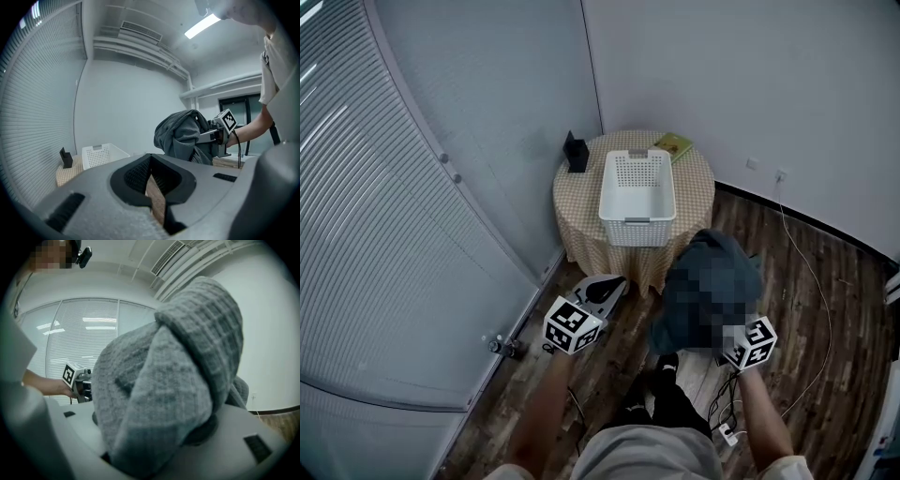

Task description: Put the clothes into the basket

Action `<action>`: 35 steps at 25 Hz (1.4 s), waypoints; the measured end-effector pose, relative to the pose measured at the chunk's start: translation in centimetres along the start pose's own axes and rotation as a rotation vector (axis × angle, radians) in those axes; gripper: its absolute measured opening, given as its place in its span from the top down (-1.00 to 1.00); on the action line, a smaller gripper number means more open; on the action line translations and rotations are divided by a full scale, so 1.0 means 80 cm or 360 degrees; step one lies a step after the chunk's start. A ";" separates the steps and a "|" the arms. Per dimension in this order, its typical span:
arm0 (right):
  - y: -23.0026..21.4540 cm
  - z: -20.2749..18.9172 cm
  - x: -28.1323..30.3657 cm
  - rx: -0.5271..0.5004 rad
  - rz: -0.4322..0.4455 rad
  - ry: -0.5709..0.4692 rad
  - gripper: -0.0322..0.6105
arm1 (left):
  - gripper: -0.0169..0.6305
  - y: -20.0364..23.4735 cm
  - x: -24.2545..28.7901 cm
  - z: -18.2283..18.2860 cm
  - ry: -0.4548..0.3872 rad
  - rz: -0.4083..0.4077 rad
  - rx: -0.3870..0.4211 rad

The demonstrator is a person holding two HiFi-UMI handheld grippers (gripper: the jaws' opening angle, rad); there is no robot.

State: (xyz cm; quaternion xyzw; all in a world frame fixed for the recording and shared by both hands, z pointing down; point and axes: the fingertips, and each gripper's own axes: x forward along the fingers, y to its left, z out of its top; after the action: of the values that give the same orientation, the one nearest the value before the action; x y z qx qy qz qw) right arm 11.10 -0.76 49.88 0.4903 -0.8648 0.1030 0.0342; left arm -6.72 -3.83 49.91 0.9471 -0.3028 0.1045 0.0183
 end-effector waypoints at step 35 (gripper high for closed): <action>-0.087 0.124 0.289 0.0044 0.0315 -0.0114 0.04 | 0.91 0.190 0.166 0.039 0.0220 0.0059 0.0035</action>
State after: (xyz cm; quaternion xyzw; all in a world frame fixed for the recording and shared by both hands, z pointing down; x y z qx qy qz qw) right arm 5.50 -25.77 44.93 0.4062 -0.9082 0.1003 -0.0138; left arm -4.33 -24.09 49.19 0.9321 -0.3171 0.1732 0.0269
